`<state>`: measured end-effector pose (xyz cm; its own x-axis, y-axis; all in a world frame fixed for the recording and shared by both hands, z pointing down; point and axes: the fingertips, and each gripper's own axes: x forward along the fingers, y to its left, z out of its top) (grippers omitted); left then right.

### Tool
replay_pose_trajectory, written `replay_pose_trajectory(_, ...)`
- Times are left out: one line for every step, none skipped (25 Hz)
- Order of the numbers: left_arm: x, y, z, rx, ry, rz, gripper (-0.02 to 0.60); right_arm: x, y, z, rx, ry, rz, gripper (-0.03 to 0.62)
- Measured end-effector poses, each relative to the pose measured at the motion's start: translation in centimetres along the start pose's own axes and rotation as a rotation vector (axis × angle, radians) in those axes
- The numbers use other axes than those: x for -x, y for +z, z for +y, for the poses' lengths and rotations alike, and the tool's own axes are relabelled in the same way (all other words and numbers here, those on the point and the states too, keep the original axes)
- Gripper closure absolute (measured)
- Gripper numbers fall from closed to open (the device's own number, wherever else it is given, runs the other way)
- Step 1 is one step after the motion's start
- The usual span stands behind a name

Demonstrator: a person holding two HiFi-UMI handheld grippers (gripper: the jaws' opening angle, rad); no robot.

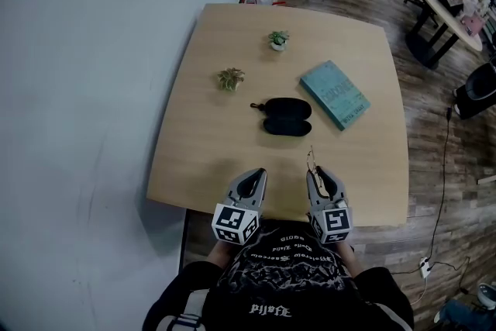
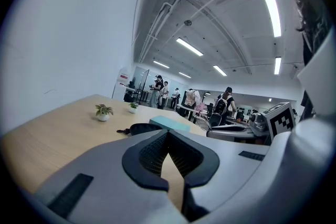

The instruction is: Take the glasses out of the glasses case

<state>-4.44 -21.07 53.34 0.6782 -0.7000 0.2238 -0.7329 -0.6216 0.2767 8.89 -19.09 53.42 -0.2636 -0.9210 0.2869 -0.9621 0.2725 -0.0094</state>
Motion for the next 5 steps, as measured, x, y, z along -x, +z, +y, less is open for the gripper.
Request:
replay_pose_trajectory(-0.01,0.02,-0.04,-0.001,-0.001,0.0,0.577,0.01,-0.01,0.02,0.001,0.0,0.002,0.497)
replay_pose_trajectory(-0.01,0.03,-0.1,-0.002,-0.003,0.0,0.578,0.03,-0.03,0.04,0.003,0.001,0.003,0.497)
replay_pose_trajectory(-0.01,0.04,-0.15,-0.003,-0.005,0.0,0.577,0.04,-0.03,0.06,0.004,0.001,0.004,0.497)
replay_pose_trajectory(-0.01,0.05,-0.18,-0.005,-0.007,0.001,0.578,0.04,-0.04,0.09,0.005,0.001,0.005,0.497)
replay_pose_trajectory(-0.02,0.05,-0.21,-0.006,-0.009,0.001,0.577,0.05,-0.04,0.11,0.005,0.002,0.006,0.497)
